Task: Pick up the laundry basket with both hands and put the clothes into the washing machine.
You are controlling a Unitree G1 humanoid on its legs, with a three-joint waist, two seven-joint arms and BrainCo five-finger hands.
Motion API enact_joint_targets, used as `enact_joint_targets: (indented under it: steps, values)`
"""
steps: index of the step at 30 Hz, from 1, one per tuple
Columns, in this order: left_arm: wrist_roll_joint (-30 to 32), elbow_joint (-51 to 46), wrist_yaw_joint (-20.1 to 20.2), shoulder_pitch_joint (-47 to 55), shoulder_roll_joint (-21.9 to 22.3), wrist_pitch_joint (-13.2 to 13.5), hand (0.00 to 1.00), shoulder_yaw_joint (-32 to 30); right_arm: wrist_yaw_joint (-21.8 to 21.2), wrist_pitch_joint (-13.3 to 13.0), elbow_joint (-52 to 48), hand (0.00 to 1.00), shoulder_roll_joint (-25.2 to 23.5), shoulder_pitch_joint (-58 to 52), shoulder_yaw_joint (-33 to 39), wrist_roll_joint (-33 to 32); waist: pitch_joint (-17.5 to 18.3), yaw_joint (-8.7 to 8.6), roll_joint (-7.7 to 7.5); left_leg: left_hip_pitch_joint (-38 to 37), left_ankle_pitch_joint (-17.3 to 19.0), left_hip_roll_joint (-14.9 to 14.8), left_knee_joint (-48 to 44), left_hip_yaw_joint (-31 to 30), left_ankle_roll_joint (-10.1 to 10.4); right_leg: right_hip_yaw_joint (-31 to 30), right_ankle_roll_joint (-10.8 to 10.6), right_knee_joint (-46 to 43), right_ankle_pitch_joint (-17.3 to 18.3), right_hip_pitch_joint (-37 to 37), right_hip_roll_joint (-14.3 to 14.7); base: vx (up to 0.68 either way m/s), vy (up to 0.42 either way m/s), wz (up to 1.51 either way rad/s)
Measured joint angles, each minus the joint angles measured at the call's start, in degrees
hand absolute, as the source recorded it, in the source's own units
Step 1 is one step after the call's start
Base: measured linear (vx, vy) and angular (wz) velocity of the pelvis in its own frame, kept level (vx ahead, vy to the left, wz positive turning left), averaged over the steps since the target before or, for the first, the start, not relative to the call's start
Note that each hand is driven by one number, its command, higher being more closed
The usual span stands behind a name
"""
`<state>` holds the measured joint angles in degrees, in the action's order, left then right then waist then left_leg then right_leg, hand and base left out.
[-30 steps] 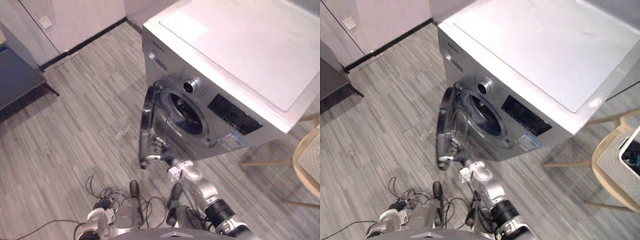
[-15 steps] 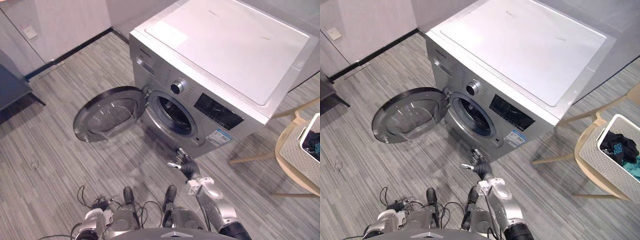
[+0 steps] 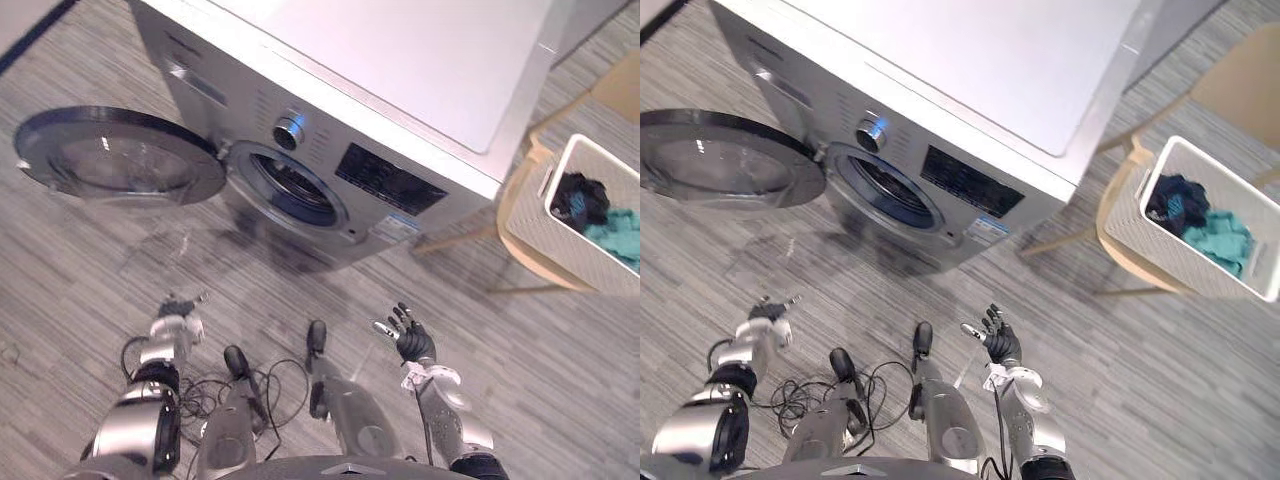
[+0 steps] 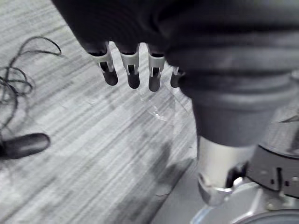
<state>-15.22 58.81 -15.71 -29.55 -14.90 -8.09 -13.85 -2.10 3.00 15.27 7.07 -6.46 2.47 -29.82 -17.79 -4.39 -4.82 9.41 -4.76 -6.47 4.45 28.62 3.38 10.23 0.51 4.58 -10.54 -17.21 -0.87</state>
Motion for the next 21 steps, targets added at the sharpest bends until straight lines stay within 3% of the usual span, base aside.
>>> enact_joint_targets:
  steps: [2, 4, 5, 10, 15, 21]
  values:
    - [-7.14, 2.09, -0.94, -5.96, -3.33, 1.41, 0.00, -2.10, 0.39, -0.36, -1.49, 0.00, -0.18, -0.06, 0.15, -0.93, -0.83, -0.66, -1.41, 2.05, -0.05, 0.07, 0.00, 1.49, -0.14, -1.79, -0.08, 0.01, -1.06, -2.93, 0.16, 0.01, 0.015, -0.32]
    - [-10.60, 3.03, -1.31, -8.42, -4.62, 2.04, 0.00, -2.85, 1.12, -0.37, -1.56, 0.00, -0.66, -0.06, 0.49, -1.53, -1.47, -0.95, -1.91, 2.78, -0.24, 0.06, 0.00, 1.67, -0.23, -1.95, -0.06, 0.03, -1.34, -3.74, 0.19, 0.01, 0.010, -0.12]
    - [-17.68, 3.19, -1.46, -11.42, -5.64, 3.61, 0.00, -3.96, 1.86, -0.40, -1.54, 0.00, -1.27, -0.10, 0.90, -2.31, -2.77, -1.24, -2.37, 3.53, -0.44, 0.02, 0.00, 1.66, -0.26, -1.97, -0.01, 0.03, -1.54, -4.47, 0.25, 0.00, 0.000, 0.00]
    - [-31.54, 2.58, -3.54, -15.74, -6.54, 7.22, 0.00, -5.50, 3.58, -0.68, -3.29, 0.00, -2.31, -0.15, 0.41, -3.71, -4.39, -1.88, -3.34, 4.77, -0.56, -0.08, -0.01, 1.78, -0.33, -4.03, -0.67, 0.04, -2.42, -5.65, 0.33, 0.03, 0.018, -0.01]
    - [-34.77, 0.25, -7.46, -17.64, -7.80, 9.58, 0.00, -7.34, 3.94, -1.65, -3.32, 0.00, -2.35, -0.16, -0.13, -4.11, -4.73, -1.65, -3.81, 5.72, -0.61, -0.08, -0.04, 2.07, -0.52, -6.76, -2.03, 0.05, -3.41, -6.80, 0.32, 0.05, 0.026, -0.02]
    - [-36.19, 0.38, -10.26, -20.94, -10.85, 9.84, 0.00, -9.82, 3.89, -1.72, -3.39, 0.00, -2.46, -0.26, -0.26, -4.63, -5.01, -1.22, -4.29, 5.66, -0.35, -0.15, -0.86, 2.65, -0.87, -8.47, -2.87, 0.06, -4.32, -6.70, 0.18, 0.04, 0.011, -0.03]
